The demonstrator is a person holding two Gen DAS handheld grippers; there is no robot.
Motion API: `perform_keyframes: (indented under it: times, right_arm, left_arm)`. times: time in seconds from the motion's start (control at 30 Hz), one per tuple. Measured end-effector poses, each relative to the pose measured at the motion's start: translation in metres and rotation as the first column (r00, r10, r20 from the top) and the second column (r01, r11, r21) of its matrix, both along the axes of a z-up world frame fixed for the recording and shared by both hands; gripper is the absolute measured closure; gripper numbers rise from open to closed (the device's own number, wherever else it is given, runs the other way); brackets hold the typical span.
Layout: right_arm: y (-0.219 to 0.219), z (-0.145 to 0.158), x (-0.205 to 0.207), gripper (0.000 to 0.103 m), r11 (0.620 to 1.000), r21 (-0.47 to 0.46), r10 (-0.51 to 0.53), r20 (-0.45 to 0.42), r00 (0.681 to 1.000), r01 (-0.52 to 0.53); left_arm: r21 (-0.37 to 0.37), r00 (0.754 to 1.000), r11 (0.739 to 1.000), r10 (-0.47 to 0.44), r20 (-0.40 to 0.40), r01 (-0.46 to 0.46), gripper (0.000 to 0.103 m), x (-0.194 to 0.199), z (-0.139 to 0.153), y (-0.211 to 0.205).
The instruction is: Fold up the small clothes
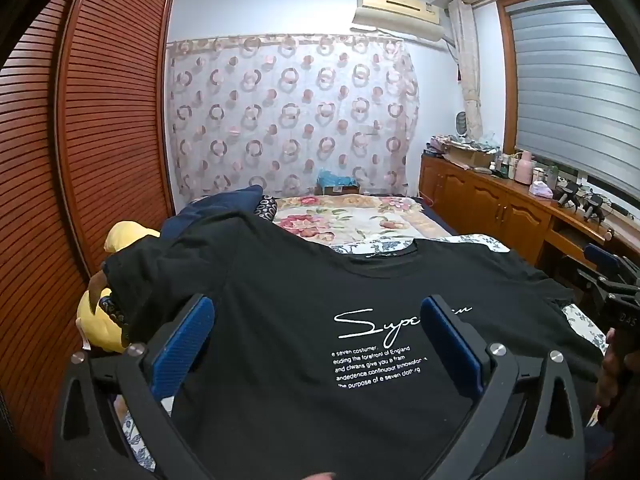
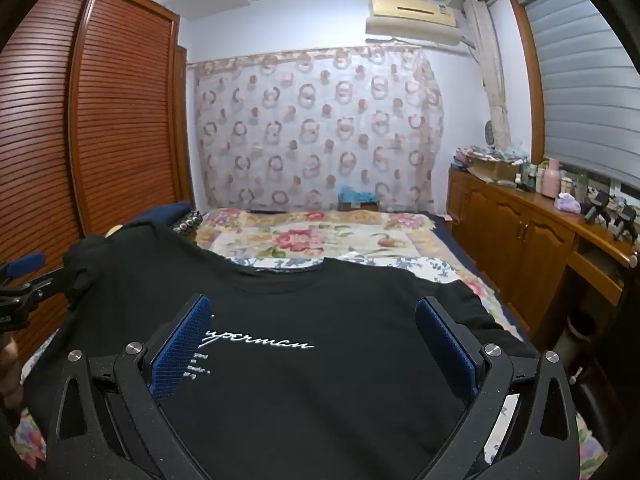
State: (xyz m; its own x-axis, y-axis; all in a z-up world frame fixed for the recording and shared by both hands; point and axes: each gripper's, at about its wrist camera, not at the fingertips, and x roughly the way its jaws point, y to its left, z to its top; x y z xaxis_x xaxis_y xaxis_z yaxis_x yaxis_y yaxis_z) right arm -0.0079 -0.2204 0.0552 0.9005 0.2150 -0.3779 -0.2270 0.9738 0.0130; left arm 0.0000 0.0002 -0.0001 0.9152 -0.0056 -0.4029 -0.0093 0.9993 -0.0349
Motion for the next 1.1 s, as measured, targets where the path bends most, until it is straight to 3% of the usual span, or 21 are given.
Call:
perform_keyframes:
  times: [1.1]
  right_arm:
    - [-0.0010,0.0004,-0.0014,0.000,1.000,-0.004,-0.001,0.016,1.000,0.001]
  left_arm:
    - [0.003,1.000,1.000,0.004,0.007,-0.004,0.000,-0.0015,0.0000,-0.0020]
